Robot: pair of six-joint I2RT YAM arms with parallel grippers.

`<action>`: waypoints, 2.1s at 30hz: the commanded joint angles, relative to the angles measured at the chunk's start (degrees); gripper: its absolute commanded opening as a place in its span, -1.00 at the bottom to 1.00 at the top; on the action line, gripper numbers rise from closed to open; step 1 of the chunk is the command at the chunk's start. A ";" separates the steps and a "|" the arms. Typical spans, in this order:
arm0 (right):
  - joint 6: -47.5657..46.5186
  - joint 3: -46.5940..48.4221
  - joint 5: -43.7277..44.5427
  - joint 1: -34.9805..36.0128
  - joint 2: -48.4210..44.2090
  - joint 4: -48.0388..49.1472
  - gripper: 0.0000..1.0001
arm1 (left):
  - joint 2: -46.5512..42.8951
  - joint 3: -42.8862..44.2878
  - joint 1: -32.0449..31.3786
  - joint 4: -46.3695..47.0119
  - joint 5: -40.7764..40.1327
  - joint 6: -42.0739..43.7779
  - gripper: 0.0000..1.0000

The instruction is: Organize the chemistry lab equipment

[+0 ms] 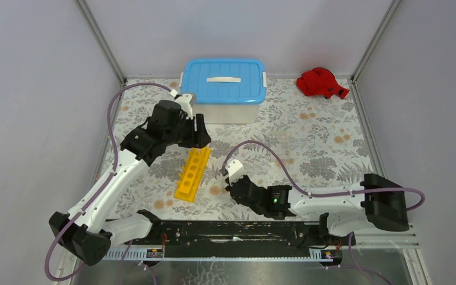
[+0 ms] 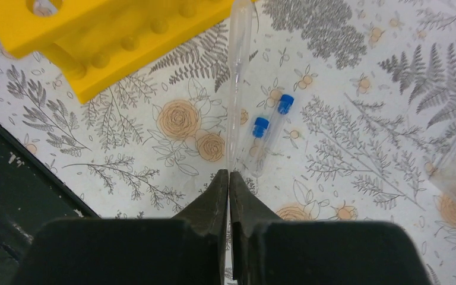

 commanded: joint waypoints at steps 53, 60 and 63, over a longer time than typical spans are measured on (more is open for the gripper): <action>-19.53 7.11 -4.08 -0.26 -7.60 5.89 -0.92 | 4.03 -9.23 11.17 7.51 42.65 -3.72 0.18; -20.31 7.50 -4.15 -0.28 -7.24 5.81 -0.91 | 3.72 -10.38 11.18 7.55 43.02 -3.14 0.00; -20.43 7.40 -4.13 -0.21 -7.33 5.73 -0.91 | 3.44 -10.70 11.17 7.51 42.91 -3.00 -0.10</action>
